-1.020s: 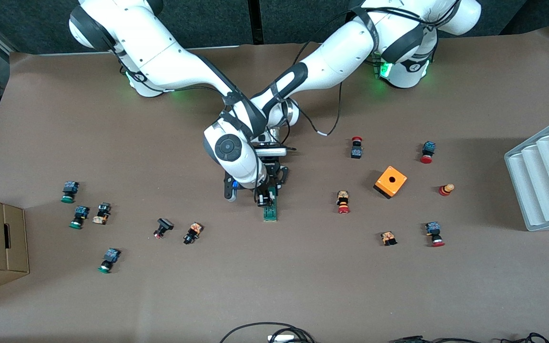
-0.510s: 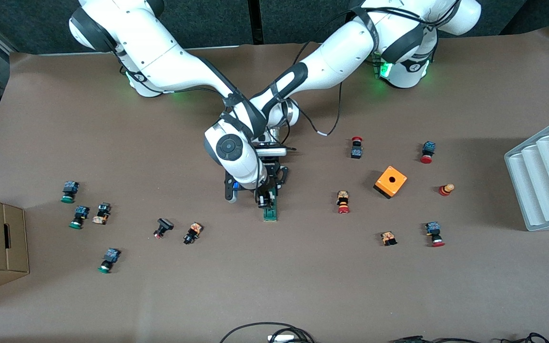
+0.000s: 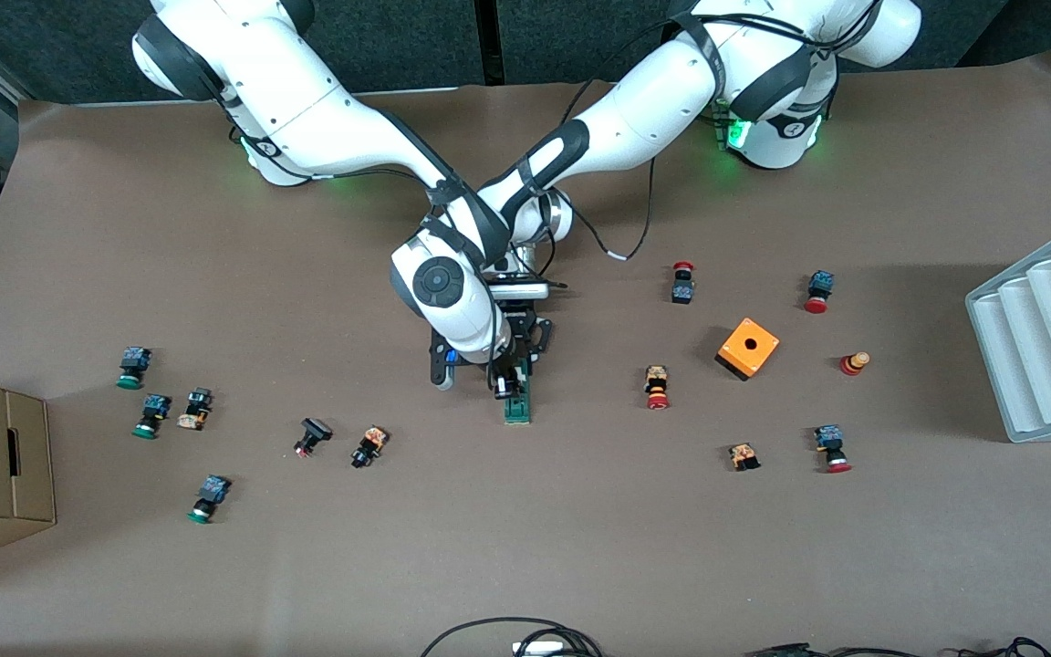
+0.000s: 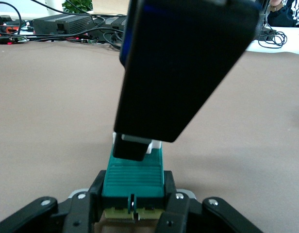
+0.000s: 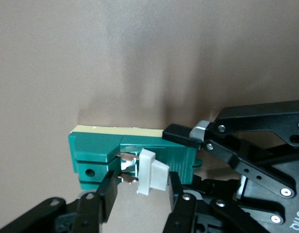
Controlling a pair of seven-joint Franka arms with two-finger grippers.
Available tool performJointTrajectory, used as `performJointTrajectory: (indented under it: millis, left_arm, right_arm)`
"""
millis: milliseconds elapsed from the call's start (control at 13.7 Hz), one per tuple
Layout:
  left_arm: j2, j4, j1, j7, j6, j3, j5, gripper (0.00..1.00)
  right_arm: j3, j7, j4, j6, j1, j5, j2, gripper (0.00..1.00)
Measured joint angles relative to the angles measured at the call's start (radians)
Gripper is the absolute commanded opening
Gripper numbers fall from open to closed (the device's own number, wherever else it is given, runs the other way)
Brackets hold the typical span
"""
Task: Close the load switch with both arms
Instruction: 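Push the white slider along the switch body with the right gripper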
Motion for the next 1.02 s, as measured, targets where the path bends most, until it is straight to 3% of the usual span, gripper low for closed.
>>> performJointTrajectory:
  millis: [1020]
  left_arm:
    - [0.000, 0.000, 0.000, 0.000, 0.000, 0.001, 0.002, 0.49]
  right_arm:
    - [0.008, 0.010, 0.021, -0.041, -0.014, 0.002, -0.004, 0.47]
